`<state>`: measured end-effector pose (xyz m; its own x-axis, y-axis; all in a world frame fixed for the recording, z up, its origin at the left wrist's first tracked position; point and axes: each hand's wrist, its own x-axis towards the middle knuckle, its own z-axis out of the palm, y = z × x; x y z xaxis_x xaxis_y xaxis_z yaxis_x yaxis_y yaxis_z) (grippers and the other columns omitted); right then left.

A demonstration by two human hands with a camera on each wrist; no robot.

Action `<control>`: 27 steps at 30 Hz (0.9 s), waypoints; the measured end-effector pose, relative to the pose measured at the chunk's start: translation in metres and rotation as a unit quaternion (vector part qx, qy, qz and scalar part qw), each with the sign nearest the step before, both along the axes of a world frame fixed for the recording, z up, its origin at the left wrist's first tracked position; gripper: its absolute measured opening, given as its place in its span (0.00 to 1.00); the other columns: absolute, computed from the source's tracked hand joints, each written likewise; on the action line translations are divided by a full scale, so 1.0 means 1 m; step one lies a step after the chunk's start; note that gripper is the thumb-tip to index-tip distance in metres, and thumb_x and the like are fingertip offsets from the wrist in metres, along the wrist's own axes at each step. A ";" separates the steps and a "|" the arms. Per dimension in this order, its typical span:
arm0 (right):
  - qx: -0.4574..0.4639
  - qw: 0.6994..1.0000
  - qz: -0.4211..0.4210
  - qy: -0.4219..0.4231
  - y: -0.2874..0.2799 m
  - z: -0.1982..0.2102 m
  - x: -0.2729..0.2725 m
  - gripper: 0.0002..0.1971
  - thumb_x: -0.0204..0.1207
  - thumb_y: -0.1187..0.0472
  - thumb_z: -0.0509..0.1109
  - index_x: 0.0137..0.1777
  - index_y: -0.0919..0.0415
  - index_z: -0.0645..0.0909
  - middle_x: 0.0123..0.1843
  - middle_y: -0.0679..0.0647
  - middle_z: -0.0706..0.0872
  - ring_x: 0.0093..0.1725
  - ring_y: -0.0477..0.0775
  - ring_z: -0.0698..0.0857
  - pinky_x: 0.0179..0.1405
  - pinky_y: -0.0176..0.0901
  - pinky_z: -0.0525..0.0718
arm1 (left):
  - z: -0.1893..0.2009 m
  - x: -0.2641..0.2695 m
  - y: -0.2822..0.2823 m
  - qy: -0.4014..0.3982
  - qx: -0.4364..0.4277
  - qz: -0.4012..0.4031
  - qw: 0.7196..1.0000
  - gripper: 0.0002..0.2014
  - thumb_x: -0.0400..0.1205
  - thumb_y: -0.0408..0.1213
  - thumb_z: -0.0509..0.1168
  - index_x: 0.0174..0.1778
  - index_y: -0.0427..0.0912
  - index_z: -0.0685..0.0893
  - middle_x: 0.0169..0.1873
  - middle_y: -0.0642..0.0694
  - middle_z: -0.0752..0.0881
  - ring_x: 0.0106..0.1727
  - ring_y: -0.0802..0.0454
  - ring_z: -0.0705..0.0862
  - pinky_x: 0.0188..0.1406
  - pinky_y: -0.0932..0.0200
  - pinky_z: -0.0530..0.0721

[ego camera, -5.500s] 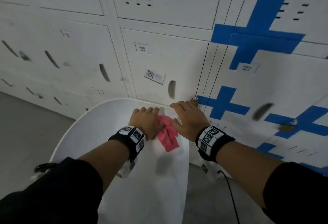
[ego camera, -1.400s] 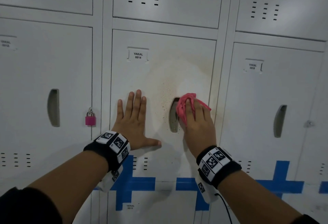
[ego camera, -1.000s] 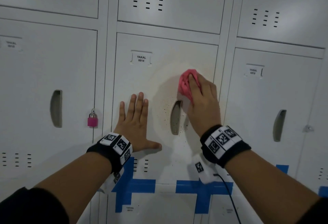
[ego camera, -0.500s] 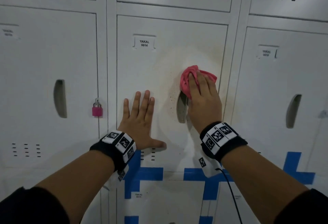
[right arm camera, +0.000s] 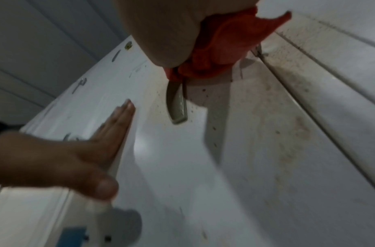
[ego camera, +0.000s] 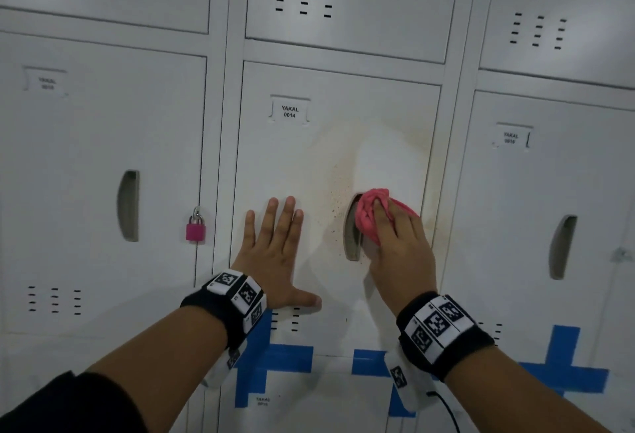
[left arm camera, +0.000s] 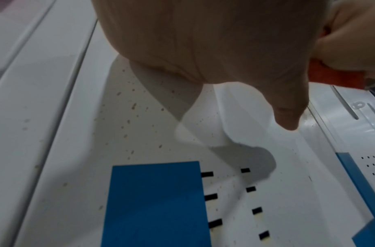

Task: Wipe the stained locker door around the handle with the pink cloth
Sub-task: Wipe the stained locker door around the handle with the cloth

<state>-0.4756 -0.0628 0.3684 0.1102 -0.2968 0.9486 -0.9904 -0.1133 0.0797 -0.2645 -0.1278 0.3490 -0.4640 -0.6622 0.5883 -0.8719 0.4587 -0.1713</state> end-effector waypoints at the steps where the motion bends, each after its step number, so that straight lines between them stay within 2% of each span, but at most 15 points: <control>1: -0.006 1.000 0.011 -0.014 0.002 0.007 0.000 0.35 0.65 0.71 0.79 0.74 0.68 0.74 0.67 0.65 0.82 0.64 0.64 0.77 0.61 0.56 0.84 | 0.000 0.000 0.000 -0.003 0.001 0.003 1.000 0.71 0.58 0.87 0.48 0.72 0.37 0.14 0.72 0.38 0.12 0.74 0.35 0.14 0.74 0.28 0.23; 4: -0.058 0.997 0.038 -0.026 0.007 0.041 0.006 0.29 0.75 0.65 0.74 0.75 0.68 0.73 0.69 0.64 0.80 0.65 0.62 0.75 0.64 0.51 0.79 | -0.003 0.000 -0.003 -0.004 -0.004 0.003 1.000 0.70 0.60 0.87 0.46 0.71 0.37 0.14 0.72 0.38 0.12 0.74 0.35 0.14 0.73 0.29 0.22; 6: -0.078 0.996 0.041 -0.009 0.007 0.067 0.013 0.29 0.74 0.68 0.72 0.76 0.68 0.72 0.70 0.65 0.79 0.67 0.64 0.75 0.65 0.52 0.79 | -0.005 0.000 -0.006 0.004 -0.012 -0.009 1.000 0.66 0.64 0.86 0.45 0.72 0.39 0.14 0.73 0.39 0.13 0.75 0.36 0.15 0.74 0.30 0.22; 8: -0.055 0.997 0.044 -0.008 0.003 0.085 0.017 0.33 0.71 0.72 0.72 0.77 0.67 0.70 0.73 0.64 0.76 0.69 0.66 0.74 0.63 0.55 0.80 | -0.009 0.000 -0.012 0.026 -0.033 -0.032 0.999 0.59 0.71 0.81 0.42 0.74 0.40 0.16 0.76 0.41 0.16 0.77 0.38 0.18 0.75 0.30 0.24; 10: -0.011 0.999 0.041 -0.013 -0.004 0.094 0.020 0.35 0.71 0.71 0.71 0.80 0.65 0.67 0.77 0.62 0.72 0.74 0.66 0.71 0.62 0.57 0.82 | -0.014 0.001 -0.019 0.046 -0.068 -0.047 0.996 0.50 0.78 0.72 0.42 0.80 0.40 0.25 0.81 0.41 0.24 0.82 0.37 0.27 0.78 0.30 0.33; 12: 0.011 1.000 0.025 0.007 -0.011 0.094 0.020 0.37 0.70 0.71 0.72 0.80 0.64 0.66 0.79 0.62 0.71 0.76 0.66 0.69 0.62 0.59 0.83 | -0.017 0.001 -0.025 0.053 -0.087 -0.049 0.994 0.44 0.81 0.65 0.43 0.83 0.39 0.33 0.84 0.39 0.33 0.84 0.36 0.35 0.78 0.28 0.41; 14: 0.007 0.999 0.006 0.037 -0.015 0.087 0.019 0.38 0.67 0.72 0.75 0.79 0.64 0.68 0.79 0.61 0.72 0.76 0.67 0.71 0.59 0.60 0.84 | -0.020 0.000 -0.028 0.052 -0.106 -0.046 0.992 0.43 0.82 0.62 0.43 0.84 0.37 0.37 0.84 0.37 0.36 0.84 0.34 0.38 0.77 0.28 0.43; 17: -0.007 0.999 -0.004 0.047 -0.016 0.077 0.016 0.36 0.68 0.72 0.74 0.78 0.63 0.70 0.77 0.61 0.74 0.74 0.67 0.73 0.56 0.58 0.86 | -0.022 -0.001 -0.031 0.050 -0.128 -0.045 0.989 0.42 0.82 0.61 0.43 0.83 0.37 0.37 0.84 0.36 0.36 0.84 0.34 0.38 0.78 0.28 0.42; 22: 0.007 0.998 -0.020 0.066 -0.012 0.059 0.010 0.34 0.71 0.65 0.77 0.77 0.63 0.72 0.76 0.60 0.76 0.73 0.66 0.75 0.58 0.58 0.85 | -0.025 -0.001 -0.035 0.056 -0.141 -0.051 0.987 0.42 0.82 0.60 0.42 0.83 0.37 0.35 0.84 0.36 0.35 0.84 0.34 0.37 0.78 0.27 0.41; 27: 0.015 0.996 -0.018 0.082 -0.006 0.038 0.001 0.35 0.66 0.68 0.79 0.75 0.64 0.75 0.73 0.61 0.79 0.71 0.66 0.78 0.58 0.57 0.86 | -0.025 -0.002 -0.035 0.063 -0.146 -0.057 0.986 0.42 0.82 0.60 0.44 0.84 0.36 0.39 0.85 0.35 0.38 0.84 0.33 0.40 0.78 0.26 0.44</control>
<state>-0.4747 -0.0688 0.4067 0.2518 -0.3310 0.9094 -0.9678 -0.0834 0.2376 -0.2660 -0.1632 0.3242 -0.4364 -0.4043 0.8038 -0.8405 0.5020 -0.2038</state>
